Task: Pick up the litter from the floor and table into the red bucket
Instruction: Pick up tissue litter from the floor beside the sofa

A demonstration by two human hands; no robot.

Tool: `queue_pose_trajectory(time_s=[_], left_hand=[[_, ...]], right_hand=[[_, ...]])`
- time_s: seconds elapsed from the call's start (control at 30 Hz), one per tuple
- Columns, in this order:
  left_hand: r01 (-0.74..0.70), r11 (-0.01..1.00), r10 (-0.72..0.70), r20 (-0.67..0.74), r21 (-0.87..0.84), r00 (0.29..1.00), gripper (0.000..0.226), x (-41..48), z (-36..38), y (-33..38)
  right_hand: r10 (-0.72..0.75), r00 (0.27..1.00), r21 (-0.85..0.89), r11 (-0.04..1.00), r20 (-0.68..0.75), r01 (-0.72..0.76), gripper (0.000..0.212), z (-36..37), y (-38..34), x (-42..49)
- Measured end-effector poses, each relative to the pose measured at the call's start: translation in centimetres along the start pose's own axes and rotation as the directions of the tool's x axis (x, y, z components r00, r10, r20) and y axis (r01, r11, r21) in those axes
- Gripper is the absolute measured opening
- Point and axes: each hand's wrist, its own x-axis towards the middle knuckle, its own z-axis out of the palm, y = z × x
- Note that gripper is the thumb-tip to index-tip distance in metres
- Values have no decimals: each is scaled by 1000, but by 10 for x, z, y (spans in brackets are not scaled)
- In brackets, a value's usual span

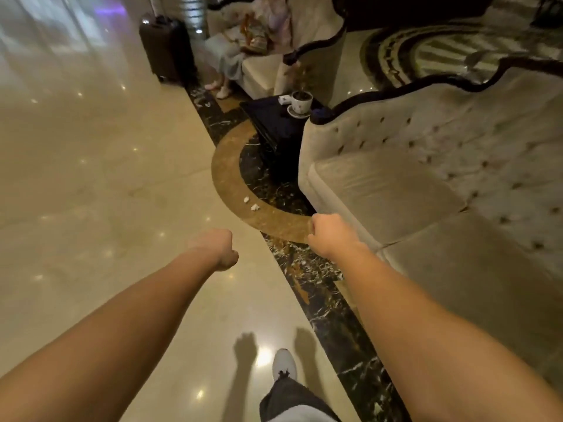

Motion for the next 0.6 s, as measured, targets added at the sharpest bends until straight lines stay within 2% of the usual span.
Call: queue_pose_trajectory(time_s=[0.2,0.33,0.47,0.6], left_hand=[[67,997,-66,22,-44,998,33,115,-51,-46],[89,995,-87,54,-43,995,34,205,-62,-87],[73,995,-68,63,-73,996,35,325,-61,-137],[68,989,-51,125,-134,991,33,431,-61,-181]], right_hand=[[-77,996,-50,996,38,78,4,-22,-60,154],[-8,999,-12,1000,48,8,5,-15,-90,247],[75,995,-15,997,70,-74,16,9,-116,356],[191,969,-23,982,157,-190,19,32,-150,451]])
